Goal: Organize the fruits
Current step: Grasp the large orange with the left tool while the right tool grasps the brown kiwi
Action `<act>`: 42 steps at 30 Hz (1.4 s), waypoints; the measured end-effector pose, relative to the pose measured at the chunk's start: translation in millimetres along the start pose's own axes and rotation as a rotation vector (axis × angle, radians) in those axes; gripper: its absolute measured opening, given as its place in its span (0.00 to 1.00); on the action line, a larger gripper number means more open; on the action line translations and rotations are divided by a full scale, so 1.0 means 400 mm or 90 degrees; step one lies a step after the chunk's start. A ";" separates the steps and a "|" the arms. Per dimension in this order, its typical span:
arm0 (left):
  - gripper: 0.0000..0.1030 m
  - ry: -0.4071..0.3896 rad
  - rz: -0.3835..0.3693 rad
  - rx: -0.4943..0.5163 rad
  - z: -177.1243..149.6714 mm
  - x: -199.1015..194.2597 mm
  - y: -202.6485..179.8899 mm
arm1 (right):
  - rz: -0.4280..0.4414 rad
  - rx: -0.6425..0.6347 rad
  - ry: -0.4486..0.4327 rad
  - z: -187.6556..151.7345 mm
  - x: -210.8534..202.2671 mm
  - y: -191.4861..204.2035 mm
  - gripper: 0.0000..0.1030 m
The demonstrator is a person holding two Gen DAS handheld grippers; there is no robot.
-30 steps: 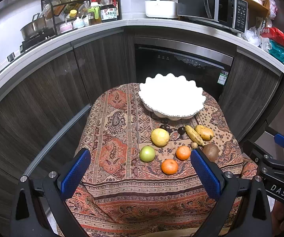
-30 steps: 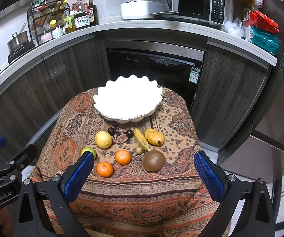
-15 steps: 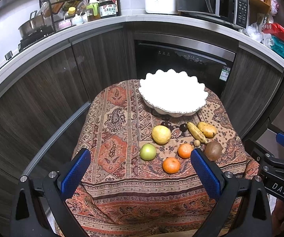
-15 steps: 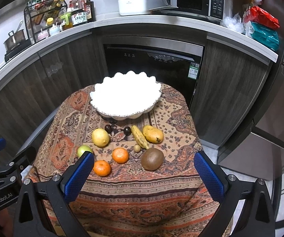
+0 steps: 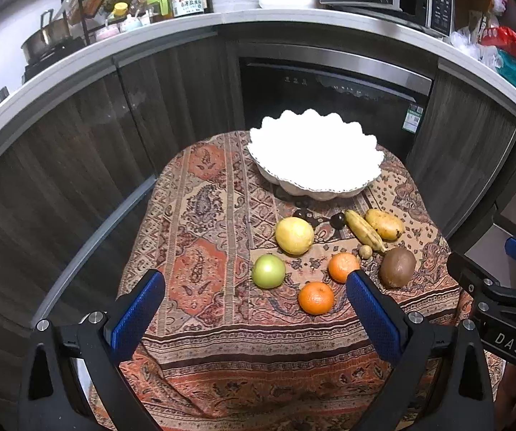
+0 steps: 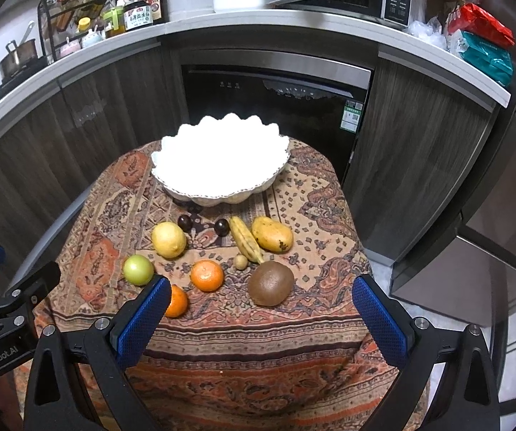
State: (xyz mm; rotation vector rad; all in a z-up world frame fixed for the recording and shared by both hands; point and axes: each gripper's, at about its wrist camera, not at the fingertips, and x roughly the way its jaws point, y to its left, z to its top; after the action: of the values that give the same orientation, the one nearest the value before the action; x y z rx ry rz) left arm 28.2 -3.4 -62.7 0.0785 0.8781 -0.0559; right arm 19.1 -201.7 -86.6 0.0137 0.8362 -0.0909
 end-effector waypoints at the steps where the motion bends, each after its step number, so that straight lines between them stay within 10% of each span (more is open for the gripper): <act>1: 0.99 0.004 -0.006 0.001 -0.002 0.010 -0.004 | -0.001 0.000 0.001 -0.002 0.007 -0.002 0.99; 28: 0.96 0.111 -0.046 0.030 -0.083 0.311 -0.107 | -0.022 -0.006 0.061 -0.073 0.257 -0.060 0.99; 42: 0.77 0.181 -0.058 0.043 -0.123 0.428 -0.152 | -0.017 -0.005 0.092 -0.093 0.354 -0.081 0.99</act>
State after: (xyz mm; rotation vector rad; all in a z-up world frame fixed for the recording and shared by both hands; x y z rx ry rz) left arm 94.6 -62.2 -228.6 0.1116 1.1646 -0.1635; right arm 83.0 -242.9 -215.7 0.0016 0.9806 -0.1126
